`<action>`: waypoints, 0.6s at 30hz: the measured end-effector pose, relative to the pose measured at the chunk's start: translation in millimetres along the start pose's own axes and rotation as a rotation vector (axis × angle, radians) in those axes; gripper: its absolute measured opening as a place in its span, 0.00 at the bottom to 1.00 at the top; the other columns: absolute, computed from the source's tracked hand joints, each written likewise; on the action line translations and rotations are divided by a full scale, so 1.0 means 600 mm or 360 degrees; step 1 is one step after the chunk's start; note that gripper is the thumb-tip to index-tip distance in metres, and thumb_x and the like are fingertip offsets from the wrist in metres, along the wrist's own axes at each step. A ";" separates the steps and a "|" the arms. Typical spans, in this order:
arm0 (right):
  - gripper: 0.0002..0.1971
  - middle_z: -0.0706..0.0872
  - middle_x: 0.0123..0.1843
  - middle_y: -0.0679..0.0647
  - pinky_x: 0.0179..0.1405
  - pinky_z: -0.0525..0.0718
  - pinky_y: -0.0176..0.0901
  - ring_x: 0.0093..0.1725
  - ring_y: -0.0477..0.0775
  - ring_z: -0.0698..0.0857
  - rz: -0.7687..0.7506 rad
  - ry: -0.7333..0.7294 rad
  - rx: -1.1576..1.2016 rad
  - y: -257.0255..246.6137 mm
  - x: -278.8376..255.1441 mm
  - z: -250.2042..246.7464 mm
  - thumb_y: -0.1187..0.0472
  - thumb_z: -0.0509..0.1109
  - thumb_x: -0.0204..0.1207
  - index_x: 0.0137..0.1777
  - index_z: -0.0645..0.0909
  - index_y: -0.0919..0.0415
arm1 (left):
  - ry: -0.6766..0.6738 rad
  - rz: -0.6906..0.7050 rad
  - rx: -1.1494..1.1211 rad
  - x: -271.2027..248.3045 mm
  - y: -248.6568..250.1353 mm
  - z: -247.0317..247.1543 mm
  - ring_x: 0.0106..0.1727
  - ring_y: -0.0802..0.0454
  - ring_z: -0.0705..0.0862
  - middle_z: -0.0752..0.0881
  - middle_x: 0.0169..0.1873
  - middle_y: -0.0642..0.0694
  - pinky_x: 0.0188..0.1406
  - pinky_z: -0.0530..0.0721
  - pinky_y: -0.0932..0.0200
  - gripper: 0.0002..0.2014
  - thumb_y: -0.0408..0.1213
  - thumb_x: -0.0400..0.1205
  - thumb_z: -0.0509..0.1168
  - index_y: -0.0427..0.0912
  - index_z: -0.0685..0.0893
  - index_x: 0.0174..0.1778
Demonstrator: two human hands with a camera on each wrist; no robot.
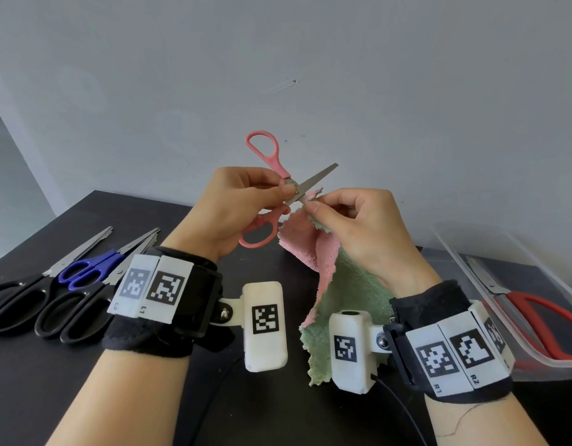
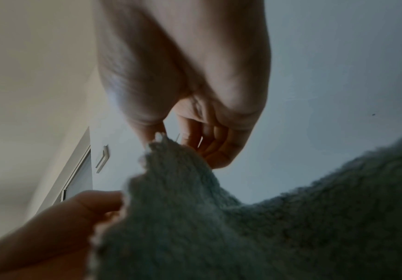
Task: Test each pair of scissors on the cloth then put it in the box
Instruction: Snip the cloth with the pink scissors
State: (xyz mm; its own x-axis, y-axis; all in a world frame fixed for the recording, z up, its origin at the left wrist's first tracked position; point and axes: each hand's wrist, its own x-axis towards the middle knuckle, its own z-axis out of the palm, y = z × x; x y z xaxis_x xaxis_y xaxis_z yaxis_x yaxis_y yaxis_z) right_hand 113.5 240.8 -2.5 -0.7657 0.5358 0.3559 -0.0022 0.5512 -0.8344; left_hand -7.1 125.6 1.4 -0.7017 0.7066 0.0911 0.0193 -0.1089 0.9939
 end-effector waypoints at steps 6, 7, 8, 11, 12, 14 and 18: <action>0.06 0.84 0.23 0.39 0.26 0.72 0.22 0.24 0.34 0.80 0.0020 -0.0012 -0.0029 -0.004 0.000 -0.003 0.61 0.74 0.75 0.36 0.88 0.56 | 0.0039 -0.0014 -0.0026 0.002 0.003 -0.015 0.33 0.54 0.87 0.89 0.32 0.49 0.28 0.81 0.67 0.04 0.29 0.77 0.70 0.38 0.86 0.36; 0.06 0.83 0.22 0.38 0.25 0.71 0.21 0.23 0.34 0.79 0.0021 -0.0015 -0.0040 -0.004 0.000 -0.002 0.62 0.74 0.75 0.36 0.88 0.56 | 0.0044 -0.0018 -0.0022 0.002 0.003 -0.017 0.33 0.54 0.87 0.89 0.33 0.49 0.28 0.81 0.67 0.04 0.30 0.77 0.70 0.38 0.86 0.36; 0.06 0.82 0.21 0.38 0.24 0.70 0.21 0.23 0.34 0.78 0.0016 -0.0016 -0.0052 -0.004 0.000 -0.002 0.62 0.74 0.75 0.36 0.88 0.57 | 0.0051 -0.0022 -0.0015 0.002 0.002 -0.018 0.33 0.54 0.87 0.89 0.33 0.49 0.28 0.81 0.66 0.04 0.30 0.77 0.70 0.39 0.86 0.36; 0.07 0.82 0.21 0.38 0.24 0.70 0.21 0.23 0.34 0.79 0.0001 -0.0019 -0.0083 -0.003 -0.001 -0.002 0.63 0.73 0.76 0.36 0.87 0.56 | 0.0067 -0.0027 -0.0001 0.003 0.002 -0.022 0.34 0.54 0.87 0.89 0.33 0.49 0.29 0.81 0.66 0.05 0.30 0.78 0.70 0.40 0.86 0.36; 0.08 0.83 0.22 0.39 0.25 0.70 0.21 0.23 0.34 0.79 -0.0005 -0.0016 -0.0095 -0.002 -0.001 -0.002 0.63 0.73 0.76 0.35 0.87 0.56 | 0.0066 -0.0027 0.0002 0.003 0.002 -0.022 0.34 0.54 0.87 0.89 0.33 0.49 0.29 0.81 0.65 0.05 0.30 0.78 0.70 0.40 0.86 0.36; 0.08 0.84 0.25 0.41 0.27 0.72 0.21 0.26 0.35 0.80 -0.0021 -0.0001 -0.0136 -0.001 0.000 -0.003 0.63 0.74 0.75 0.35 0.87 0.55 | 0.0066 -0.0034 0.0011 0.004 0.001 -0.022 0.35 0.53 0.88 0.89 0.34 0.49 0.30 0.82 0.65 0.05 0.30 0.78 0.70 0.40 0.87 0.36; 0.09 0.87 0.31 0.41 0.30 0.74 0.22 0.30 0.34 0.82 -0.0062 0.0065 -0.0198 0.002 0.002 -0.002 0.63 0.74 0.74 0.33 0.86 0.52 | 0.0080 -0.0051 0.0005 0.004 0.000 -0.017 0.35 0.53 0.88 0.89 0.37 0.46 0.31 0.83 0.65 0.04 0.30 0.78 0.70 0.39 0.87 0.37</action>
State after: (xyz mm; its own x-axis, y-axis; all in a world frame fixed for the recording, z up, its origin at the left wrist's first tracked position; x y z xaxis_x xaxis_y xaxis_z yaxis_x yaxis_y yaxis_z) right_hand 113.6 242.8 -2.5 -0.7399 0.5366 0.4058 0.0504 0.6457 -0.7619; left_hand -15.8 120.1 1.0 -0.7371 0.6735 0.0558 -0.0016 -0.0842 0.9964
